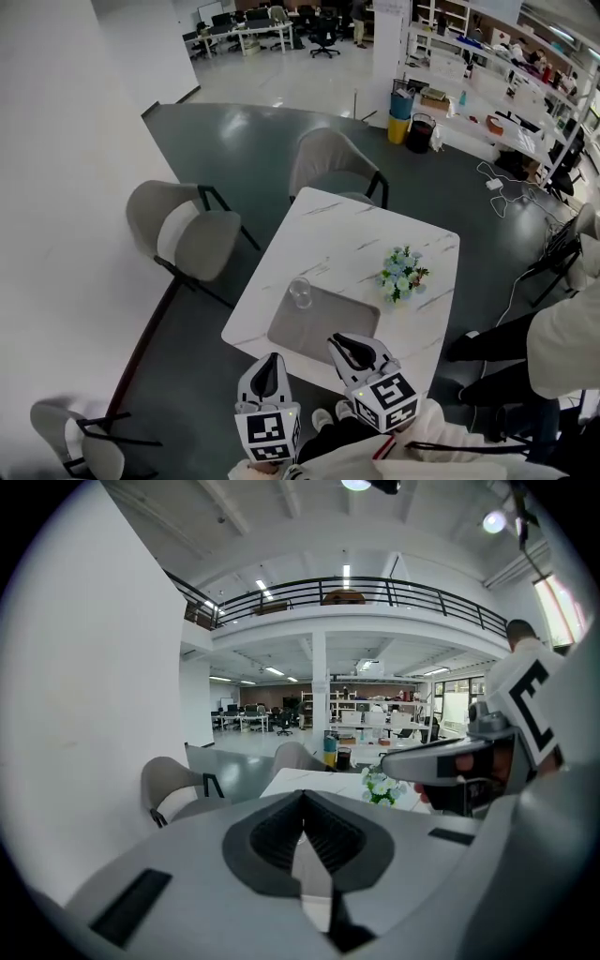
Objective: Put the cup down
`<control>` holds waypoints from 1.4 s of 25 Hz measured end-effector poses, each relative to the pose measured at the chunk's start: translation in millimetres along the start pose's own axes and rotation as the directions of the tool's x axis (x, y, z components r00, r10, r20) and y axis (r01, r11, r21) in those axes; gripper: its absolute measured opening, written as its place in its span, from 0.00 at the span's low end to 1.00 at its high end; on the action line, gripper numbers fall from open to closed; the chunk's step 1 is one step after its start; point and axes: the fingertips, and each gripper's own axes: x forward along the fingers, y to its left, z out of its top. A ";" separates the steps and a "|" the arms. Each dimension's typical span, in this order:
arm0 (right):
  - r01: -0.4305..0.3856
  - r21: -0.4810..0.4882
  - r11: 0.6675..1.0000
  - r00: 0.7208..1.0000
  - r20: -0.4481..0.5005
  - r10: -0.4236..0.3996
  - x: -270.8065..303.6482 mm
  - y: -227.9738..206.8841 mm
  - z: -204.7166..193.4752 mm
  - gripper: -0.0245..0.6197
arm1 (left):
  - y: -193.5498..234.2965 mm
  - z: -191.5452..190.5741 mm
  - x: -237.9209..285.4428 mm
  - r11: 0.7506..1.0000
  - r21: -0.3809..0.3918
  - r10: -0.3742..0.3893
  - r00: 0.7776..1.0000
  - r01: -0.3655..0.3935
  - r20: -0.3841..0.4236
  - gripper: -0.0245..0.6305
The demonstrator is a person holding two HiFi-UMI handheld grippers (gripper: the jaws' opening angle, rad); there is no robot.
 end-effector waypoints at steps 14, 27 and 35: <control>-0.006 -0.033 0.999 0.999 0.033 0.007 -23.7 10.2 27.8 0.05 | -14.2 19.4 -15.5 1.000 0.002 -0.023 0.999 0.023 0.024 0.05; 0.012 -0.046 0.999 0.994 0.110 -0.007 -38.0 12.2 45.1 0.05 | -21.5 38.1 -28.7 1.000 0.027 -0.014 0.996 0.012 0.089 0.05; 0.008 -0.037 0.999 0.994 0.105 -0.004 -37.1 14.3 40.2 0.05 | -19.4 36.6 -28.4 1.000 0.029 -0.007 0.995 0.004 0.095 0.05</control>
